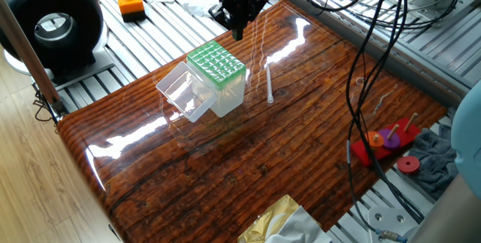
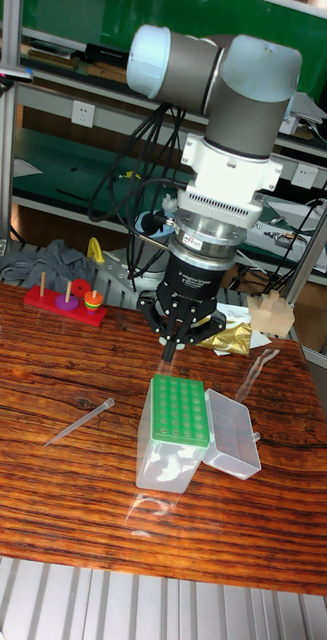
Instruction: Insert a large pipette tip into the holder for large pipette tips
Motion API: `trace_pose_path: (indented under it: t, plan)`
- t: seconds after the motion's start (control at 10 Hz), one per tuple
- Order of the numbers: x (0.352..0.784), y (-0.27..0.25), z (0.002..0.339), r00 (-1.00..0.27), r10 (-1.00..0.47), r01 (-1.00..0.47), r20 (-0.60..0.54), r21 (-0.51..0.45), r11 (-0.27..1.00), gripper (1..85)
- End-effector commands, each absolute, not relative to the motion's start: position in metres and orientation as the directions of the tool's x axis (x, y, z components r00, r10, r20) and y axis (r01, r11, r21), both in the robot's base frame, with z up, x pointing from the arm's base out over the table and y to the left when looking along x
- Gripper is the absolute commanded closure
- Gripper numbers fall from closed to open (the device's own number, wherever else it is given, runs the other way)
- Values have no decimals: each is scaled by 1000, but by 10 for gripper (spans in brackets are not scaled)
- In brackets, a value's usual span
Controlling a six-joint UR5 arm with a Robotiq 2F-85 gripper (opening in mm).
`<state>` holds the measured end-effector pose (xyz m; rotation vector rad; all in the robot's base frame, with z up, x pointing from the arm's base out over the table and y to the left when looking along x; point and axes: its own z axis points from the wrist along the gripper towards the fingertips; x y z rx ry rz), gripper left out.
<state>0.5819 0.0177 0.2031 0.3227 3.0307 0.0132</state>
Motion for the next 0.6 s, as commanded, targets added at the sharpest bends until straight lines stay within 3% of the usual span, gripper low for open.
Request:
trace_pose_path:
  t: [0.0, 0.5]
  plan:
    - [621, 15, 211, -916, 364, 349, -170, 110, 931, 847]
    - [599, 9, 213, -924, 374, 363, -74, 132, 922, 847]
